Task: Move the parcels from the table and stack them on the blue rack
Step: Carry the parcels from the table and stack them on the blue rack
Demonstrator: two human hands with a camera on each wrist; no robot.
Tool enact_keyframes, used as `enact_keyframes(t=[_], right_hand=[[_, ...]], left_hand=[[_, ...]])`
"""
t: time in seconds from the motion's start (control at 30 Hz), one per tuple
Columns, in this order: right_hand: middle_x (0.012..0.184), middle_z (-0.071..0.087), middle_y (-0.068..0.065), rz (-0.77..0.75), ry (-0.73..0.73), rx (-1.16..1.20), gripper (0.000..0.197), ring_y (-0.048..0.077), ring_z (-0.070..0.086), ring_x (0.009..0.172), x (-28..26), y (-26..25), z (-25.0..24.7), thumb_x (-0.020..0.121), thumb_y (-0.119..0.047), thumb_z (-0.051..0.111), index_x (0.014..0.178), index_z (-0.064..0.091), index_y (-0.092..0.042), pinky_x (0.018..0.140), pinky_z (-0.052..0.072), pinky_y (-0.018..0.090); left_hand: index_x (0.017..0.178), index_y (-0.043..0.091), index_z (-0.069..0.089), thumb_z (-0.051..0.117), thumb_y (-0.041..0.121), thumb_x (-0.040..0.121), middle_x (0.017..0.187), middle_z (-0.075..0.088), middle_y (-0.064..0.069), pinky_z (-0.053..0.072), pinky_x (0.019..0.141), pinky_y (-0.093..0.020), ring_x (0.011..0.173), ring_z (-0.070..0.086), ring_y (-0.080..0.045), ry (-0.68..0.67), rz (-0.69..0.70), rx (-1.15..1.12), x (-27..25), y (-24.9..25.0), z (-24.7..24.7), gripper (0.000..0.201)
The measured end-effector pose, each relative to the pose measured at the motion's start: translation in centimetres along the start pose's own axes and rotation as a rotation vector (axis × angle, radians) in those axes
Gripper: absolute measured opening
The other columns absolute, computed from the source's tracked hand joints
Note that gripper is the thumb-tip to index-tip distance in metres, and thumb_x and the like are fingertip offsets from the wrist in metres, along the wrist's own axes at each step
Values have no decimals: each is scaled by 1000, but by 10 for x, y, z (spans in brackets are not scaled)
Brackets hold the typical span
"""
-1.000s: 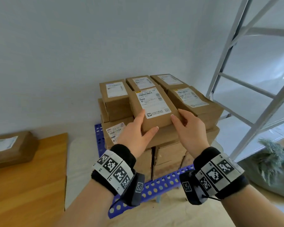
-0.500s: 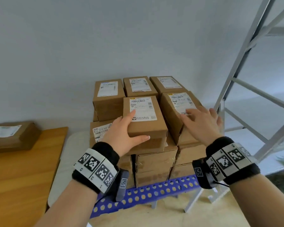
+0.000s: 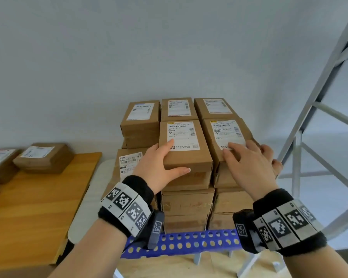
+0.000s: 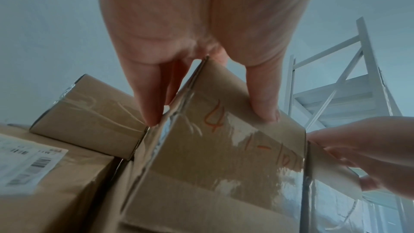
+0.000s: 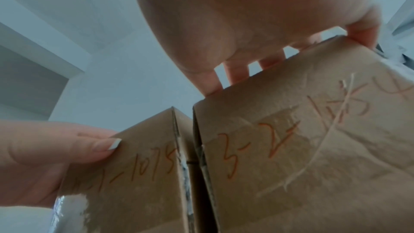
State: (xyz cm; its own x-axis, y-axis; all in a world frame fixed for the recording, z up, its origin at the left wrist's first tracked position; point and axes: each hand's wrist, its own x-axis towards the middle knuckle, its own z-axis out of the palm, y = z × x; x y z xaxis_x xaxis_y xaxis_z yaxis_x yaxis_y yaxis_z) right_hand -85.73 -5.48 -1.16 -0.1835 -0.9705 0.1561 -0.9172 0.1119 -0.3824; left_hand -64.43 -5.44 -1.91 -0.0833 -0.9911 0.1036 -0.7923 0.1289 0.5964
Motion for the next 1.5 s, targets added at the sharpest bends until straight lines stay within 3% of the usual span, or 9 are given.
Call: enact_keyframes(t=[0.23,0.37,0.43,0.63,0.83,1.5], right_hand=[[141,40,0,3,30,47,41,32,14,135,2,0,1,94,-50,32,129,49,-38,106,14,51],[139,42,0,9,38,65,40,32,14,135,2,0,1,94,-49,33,128,50,-38,106,14,51],[139,42,0,14,45,67,40,32,15,135,1,-1,1,93,-48,33,129,50,-37,107,13,51],[139,42,0,15,59,62,42,32,15,135,0,-1,3,93,-48,33,129,50,-37,107,13,51],[142,40,-1,13,72,68,41,32,14,137,0,1,6,93,-49,33,129,51,-38,108,12,51],[143,40,-1,15,79,54,43,32,13,138,0,1,8,93,-49,32,130,49,-39,108,13,52]], left_hand=[[147,28,17,62,58,76,145,32,1,34,101,-27,126,37,-14,25,-1,0,3,0,5,90],[148,30,14,58,64,74,155,15,-5,25,111,-35,139,22,-20,21,-25,18,2,2,6,93],[148,30,14,55,64,77,156,10,-5,22,112,-34,142,18,-20,32,-22,30,1,5,6,89],[146,29,22,48,64,80,154,16,-4,34,110,-39,137,28,-21,42,-13,20,3,5,9,80],[145,30,26,46,71,75,150,25,-5,40,105,-42,132,35,-21,43,2,14,6,-1,12,83],[144,29,27,49,66,78,152,22,-4,36,108,-40,135,31,-21,67,12,9,3,2,13,79]])
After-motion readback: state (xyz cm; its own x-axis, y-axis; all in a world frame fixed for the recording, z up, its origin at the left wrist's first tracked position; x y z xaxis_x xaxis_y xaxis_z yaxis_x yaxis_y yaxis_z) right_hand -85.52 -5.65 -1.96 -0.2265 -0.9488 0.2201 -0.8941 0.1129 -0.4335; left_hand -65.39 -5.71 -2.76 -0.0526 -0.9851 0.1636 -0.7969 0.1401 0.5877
